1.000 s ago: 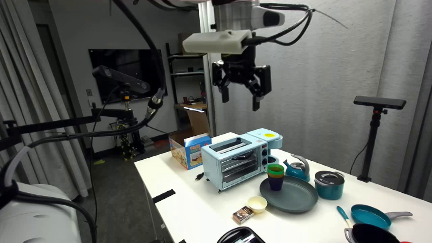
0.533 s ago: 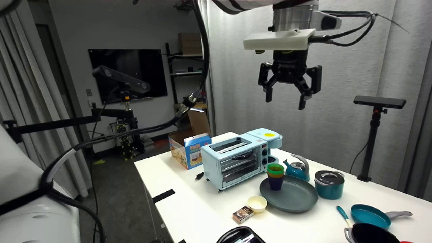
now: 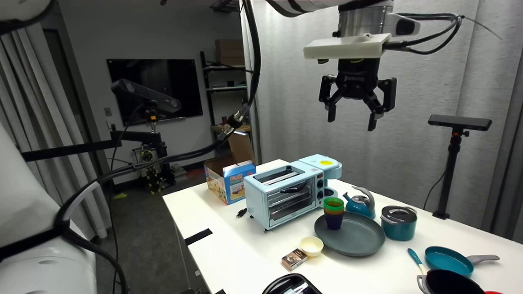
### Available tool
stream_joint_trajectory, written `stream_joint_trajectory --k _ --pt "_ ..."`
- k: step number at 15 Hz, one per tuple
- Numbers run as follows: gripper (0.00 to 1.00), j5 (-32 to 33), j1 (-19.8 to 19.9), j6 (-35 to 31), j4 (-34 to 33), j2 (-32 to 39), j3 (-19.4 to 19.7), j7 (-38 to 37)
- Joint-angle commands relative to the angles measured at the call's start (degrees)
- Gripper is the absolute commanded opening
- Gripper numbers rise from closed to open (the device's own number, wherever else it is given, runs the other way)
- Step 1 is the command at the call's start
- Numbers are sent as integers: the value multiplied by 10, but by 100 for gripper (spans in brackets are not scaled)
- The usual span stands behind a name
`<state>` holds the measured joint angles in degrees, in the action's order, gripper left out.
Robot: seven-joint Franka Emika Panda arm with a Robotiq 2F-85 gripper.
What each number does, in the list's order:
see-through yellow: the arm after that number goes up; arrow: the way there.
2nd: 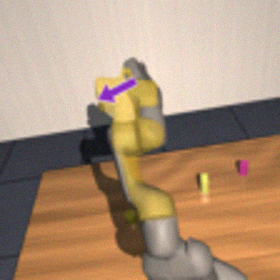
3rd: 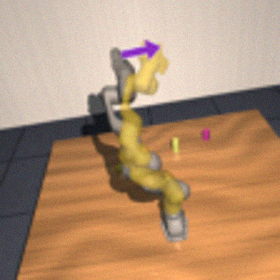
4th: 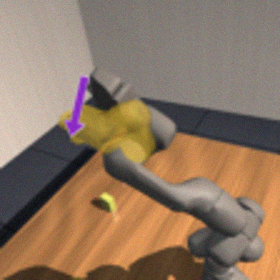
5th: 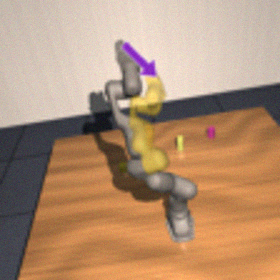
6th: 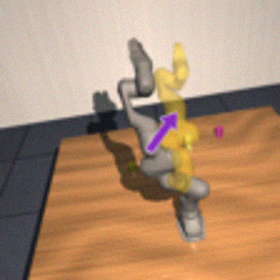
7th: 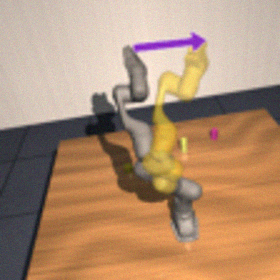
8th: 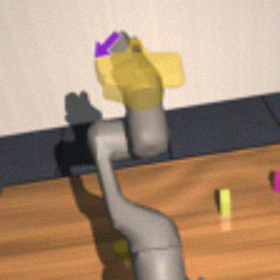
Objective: Pour the contents in the white bowl into the black pot
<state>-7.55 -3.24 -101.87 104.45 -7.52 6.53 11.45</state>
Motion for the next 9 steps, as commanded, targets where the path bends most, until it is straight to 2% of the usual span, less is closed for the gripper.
stream_joint_trajectory --k 1,9 --pt "100 -2 18 -1 7 0 -13 6" --pt "100 39 41 -3 121 -49 -12 -13"
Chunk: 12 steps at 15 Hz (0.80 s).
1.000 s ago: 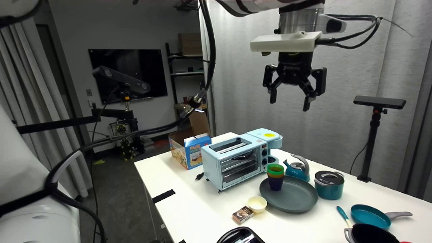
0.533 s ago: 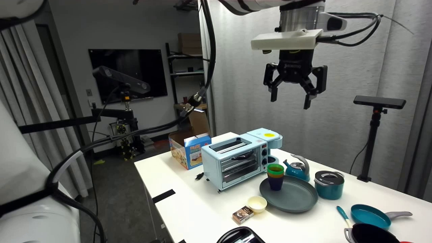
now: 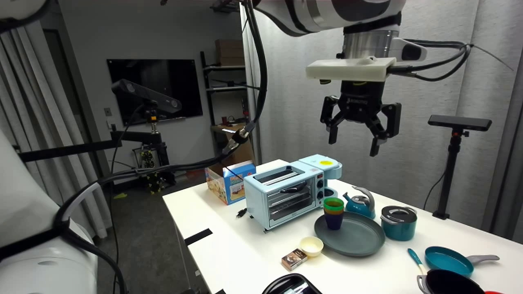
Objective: Pour the contents in the white bowl into the black pot
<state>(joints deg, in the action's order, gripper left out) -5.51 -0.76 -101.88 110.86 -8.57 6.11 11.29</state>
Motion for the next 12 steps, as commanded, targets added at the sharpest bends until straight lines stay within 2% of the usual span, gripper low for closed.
stream_joint_trajectory --k 1,6,7,9,12 --pt "100 25 19 -2 73 -45 -7 -14" --pt "100 78 33 -36 178 -64 -6 -27" --pt "100 62 29 -12 130 -38 -5 -12" --pt "100 65 31 -23 158 -41 -4 -12" --pt "100 65 32 -27 164 -44 -4 -13"
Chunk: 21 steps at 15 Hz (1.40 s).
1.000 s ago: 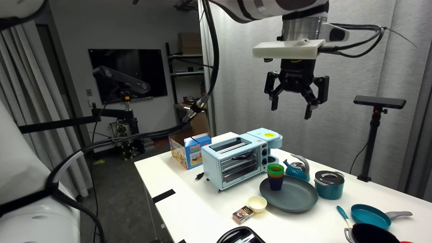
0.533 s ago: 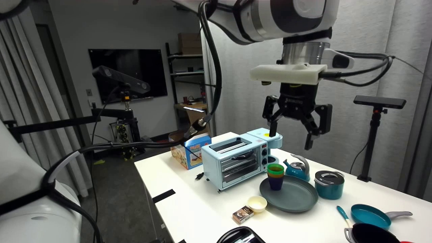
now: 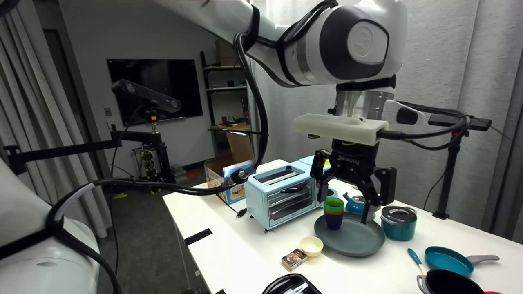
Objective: Pour the contents in the white bowl into the black pot
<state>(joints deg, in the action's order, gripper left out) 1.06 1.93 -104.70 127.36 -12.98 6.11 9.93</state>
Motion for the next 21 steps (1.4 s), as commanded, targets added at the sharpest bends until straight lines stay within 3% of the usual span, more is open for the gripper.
stream_joint_trajectory --k 1,10,15,21 --pt "100 -1 5 1 -1 -1 -4 1" --pt "100 -1 5 1 -9 -3 -3 5" --pt "100 6 9 -6 -29 21 0 5" --pt "100 -8 14 -4 -1 71 6 14"
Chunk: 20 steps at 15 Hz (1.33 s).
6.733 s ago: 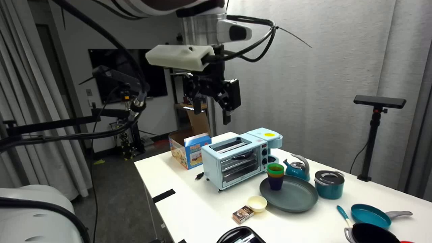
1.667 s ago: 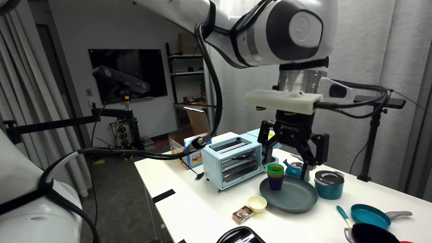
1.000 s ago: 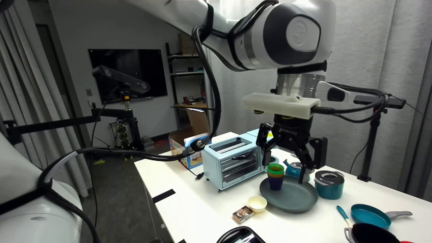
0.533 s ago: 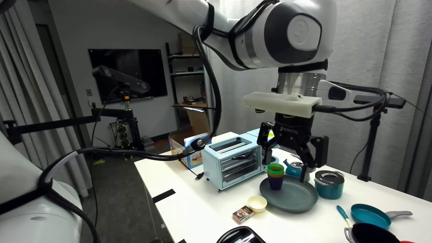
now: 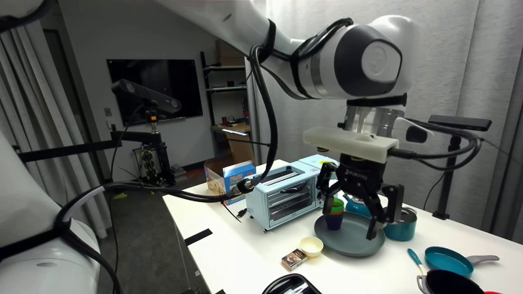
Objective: Pour the contents in the white bowl into the black pot
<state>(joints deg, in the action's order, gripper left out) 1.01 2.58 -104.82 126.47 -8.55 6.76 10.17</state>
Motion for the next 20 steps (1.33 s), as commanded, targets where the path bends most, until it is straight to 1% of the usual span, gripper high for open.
stream_joint_trajectory --k 1,8,15,20 --pt "100 -8 8 -3 14 36 -1 13" --pt "100 -4 -1 1 61 71 -22 30" --pt "100 -39 -15 -18 111 75 -52 78" --pt "100 -54 -21 -17 132 75 -64 107"
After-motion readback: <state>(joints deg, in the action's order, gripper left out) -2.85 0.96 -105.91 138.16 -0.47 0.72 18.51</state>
